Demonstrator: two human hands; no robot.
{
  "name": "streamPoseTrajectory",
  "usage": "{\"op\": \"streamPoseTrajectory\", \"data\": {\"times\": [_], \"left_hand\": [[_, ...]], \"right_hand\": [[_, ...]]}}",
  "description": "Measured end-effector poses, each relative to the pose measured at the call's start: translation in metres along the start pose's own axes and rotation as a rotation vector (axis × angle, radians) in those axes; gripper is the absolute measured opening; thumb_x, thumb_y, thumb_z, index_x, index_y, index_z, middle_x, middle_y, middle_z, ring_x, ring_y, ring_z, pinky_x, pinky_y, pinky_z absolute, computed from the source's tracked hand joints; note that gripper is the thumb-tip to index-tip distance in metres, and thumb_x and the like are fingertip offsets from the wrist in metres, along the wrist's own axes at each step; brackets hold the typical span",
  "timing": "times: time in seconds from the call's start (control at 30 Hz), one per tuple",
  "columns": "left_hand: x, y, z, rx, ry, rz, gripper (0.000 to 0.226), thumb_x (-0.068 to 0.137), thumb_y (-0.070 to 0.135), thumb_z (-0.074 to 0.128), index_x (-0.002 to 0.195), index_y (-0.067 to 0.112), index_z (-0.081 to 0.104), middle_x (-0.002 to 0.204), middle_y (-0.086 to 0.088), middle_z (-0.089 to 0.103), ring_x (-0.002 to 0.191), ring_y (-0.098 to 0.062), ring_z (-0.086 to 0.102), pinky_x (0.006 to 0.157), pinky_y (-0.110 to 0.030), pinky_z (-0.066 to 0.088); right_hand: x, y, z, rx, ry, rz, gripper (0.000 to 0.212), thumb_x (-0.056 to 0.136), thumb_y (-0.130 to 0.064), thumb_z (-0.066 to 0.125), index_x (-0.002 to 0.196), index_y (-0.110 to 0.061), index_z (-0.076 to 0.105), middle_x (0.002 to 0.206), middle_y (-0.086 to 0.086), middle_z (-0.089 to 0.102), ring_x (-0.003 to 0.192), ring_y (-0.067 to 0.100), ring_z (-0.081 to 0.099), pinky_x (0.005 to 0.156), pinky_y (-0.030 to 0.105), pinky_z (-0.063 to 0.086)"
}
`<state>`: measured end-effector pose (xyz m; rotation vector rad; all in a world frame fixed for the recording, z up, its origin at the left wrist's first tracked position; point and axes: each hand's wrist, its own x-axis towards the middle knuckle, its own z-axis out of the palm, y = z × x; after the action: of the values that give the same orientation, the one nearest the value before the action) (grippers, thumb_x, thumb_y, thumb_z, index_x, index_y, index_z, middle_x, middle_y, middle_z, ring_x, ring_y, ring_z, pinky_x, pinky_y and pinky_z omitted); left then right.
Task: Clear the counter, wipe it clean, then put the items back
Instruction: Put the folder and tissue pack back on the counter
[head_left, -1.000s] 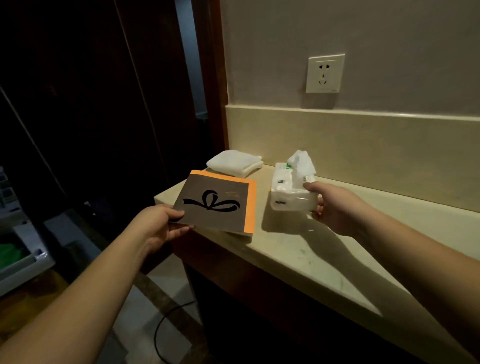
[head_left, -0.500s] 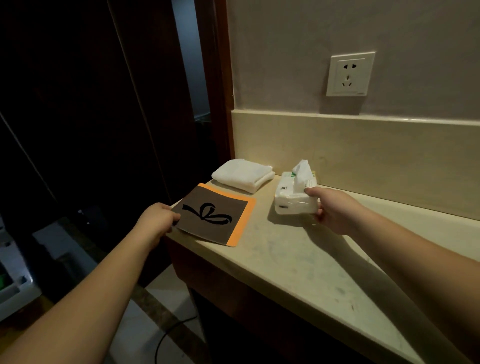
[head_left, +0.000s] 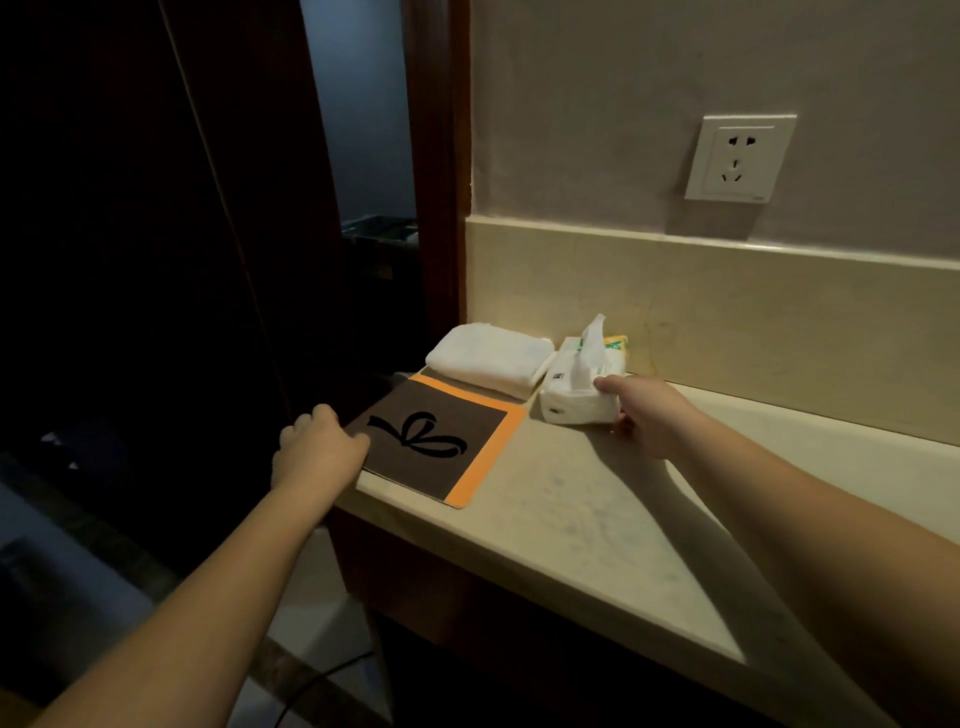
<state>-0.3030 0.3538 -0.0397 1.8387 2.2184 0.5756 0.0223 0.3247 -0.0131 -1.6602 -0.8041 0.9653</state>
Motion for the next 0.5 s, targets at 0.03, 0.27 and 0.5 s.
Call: {"op": "streamPoseTrajectory", "data": {"times": [0.03, 0.27, 0.5], "left_hand": [[0.002, 0.0, 0.0, 0.04, -0.005, 0.013, 0.053, 0.092, 0.04, 0.052, 0.137, 0.013, 0.042, 0.131, -0.013, 0.047, 0.119, -0.031, 0.044, 0.094, -0.042, 0.044], [0.004, 0.0, 0.005, 0.143, -0.086, 0.211, 0.07, 0.086, 0.067, 0.05, 0.142, 0.025, 0.039, 0.141, -0.006, 0.04, 0.13, -0.027, 0.035, 0.1, -0.04, 0.034], [-0.005, 0.006, 0.011, 0.145, 0.004, 0.196, 0.063, 0.092, 0.061, 0.045, 0.141, 0.022, 0.039, 0.14, -0.007, 0.041, 0.128, -0.028, 0.035, 0.102, -0.041, 0.032]], "right_hand": [[0.001, 0.0, 0.003, -0.012, 0.011, 0.004, 0.035, 0.087, -0.026, 0.062, 0.116, -0.008, 0.06, 0.092, 0.013, 0.059, 0.063, 0.021, 0.05, 0.051, 0.028, 0.036], [0.009, -0.003, 0.017, -0.067, 0.076, 0.019, 0.03, 0.088, -0.026, 0.063, 0.111, -0.007, 0.058, 0.095, 0.015, 0.06, 0.065, 0.022, 0.05, 0.052, 0.028, 0.035], [0.007, -0.005, 0.024, -0.114, 0.135, 0.03, 0.028, 0.088, -0.024, 0.06, 0.11, -0.008, 0.06, 0.081, 0.01, 0.056, 0.053, 0.02, 0.047, 0.045, 0.023, 0.031]]}}
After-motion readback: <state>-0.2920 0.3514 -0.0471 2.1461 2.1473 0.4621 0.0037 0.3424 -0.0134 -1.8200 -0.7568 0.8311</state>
